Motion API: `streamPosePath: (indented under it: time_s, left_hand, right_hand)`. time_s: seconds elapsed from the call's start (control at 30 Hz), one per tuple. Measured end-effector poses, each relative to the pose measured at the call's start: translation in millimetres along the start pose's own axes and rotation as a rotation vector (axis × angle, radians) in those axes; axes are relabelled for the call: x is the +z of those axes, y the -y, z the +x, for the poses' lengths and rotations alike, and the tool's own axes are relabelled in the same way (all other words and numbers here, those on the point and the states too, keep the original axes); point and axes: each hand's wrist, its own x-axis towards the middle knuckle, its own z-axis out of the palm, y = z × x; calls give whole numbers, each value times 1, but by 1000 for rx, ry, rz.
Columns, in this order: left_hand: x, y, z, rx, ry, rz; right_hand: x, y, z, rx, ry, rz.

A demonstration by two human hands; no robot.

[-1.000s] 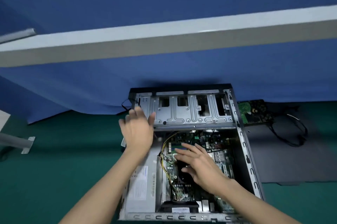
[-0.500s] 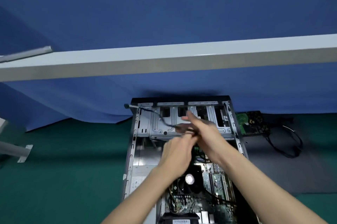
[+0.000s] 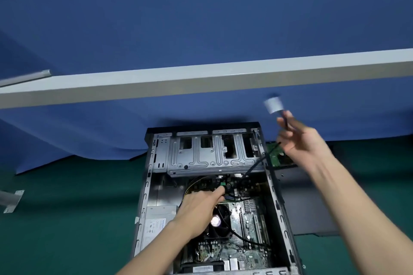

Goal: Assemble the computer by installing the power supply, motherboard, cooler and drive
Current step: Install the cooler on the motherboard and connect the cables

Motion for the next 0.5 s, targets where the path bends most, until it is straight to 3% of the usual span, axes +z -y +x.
streamPosePath:
  time_s: [0.17, 0.3, 0.43, 0.5]
  left_hand:
    - [0, 14, -5, -195, -44, -115]
    - [-14, 29, 8, -401, -177, -190]
    - [-39, -6, 13, -306, -333, -291]
    - [-56, -35, 16, -180, -358, -530]
  right_hand:
    - [-28, 23, 0, -115, -50, -99]
    - [-26, 9, -8, -65, -37, -190]
    - [-10, -28, -23, 2, 163, -364]
    - [-4, -49, -29, -17, 250, -526]
